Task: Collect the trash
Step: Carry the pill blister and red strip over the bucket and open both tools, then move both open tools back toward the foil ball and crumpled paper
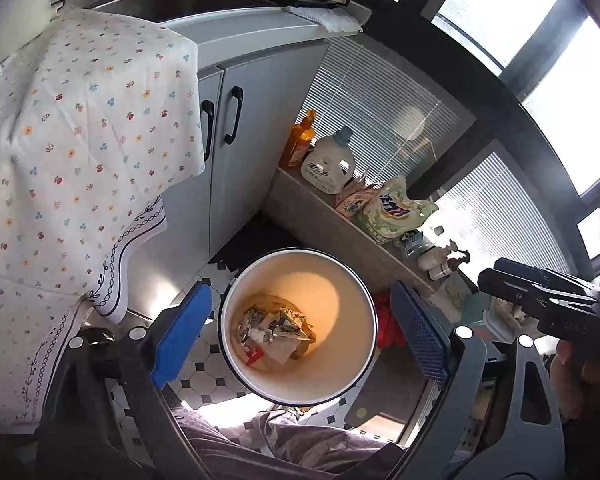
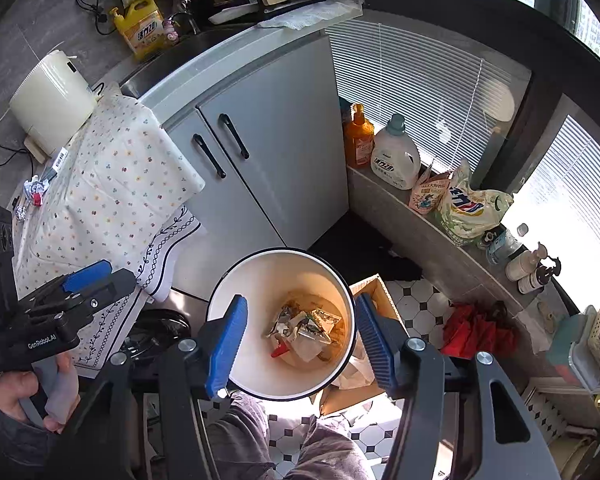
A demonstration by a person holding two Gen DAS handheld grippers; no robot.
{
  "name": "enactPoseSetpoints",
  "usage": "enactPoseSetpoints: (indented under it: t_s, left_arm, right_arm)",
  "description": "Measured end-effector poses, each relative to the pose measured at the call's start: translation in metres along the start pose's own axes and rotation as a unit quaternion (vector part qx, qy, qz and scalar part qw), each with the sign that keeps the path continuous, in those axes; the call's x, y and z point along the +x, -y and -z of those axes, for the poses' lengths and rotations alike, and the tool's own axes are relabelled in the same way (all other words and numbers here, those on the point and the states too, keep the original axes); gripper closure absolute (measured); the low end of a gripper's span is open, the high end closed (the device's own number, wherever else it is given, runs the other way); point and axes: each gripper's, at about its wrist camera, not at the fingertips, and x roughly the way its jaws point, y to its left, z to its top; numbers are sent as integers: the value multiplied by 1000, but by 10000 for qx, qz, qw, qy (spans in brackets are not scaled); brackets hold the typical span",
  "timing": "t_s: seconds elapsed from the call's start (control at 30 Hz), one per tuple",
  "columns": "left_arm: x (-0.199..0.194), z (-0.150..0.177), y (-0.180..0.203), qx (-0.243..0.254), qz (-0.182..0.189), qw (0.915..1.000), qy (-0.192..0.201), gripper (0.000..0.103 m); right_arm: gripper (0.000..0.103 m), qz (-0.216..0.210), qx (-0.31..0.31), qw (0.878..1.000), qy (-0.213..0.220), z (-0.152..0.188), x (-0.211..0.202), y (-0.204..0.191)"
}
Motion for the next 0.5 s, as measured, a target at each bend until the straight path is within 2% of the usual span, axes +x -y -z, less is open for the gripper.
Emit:
enactPoseSetpoints:
  t_s: [0.07, 0.13, 0.27, 0.5]
  left_arm:
    - [-15, -2, -15, -49, -164, 9998, 125, 9]
    - [-30, -5, -31, -121, -359, 9990, 251, 8]
    - [-64, -10, -67, -343, -638, 9958, 565, 8]
    - [-124, -14, -130, -800, -1161, 9827, 1204, 8]
  right_arm:
    - [28, -32, -127, 9999, 101, -6, 1, -18]
    - [22, -77, -235, 9995, 203, -13, 1, -36]
    - [13, -288, -439, 9982, 298, -27, 4, -74]
    - [8, -664, -929, 9922, 507, -51, 8, -147]
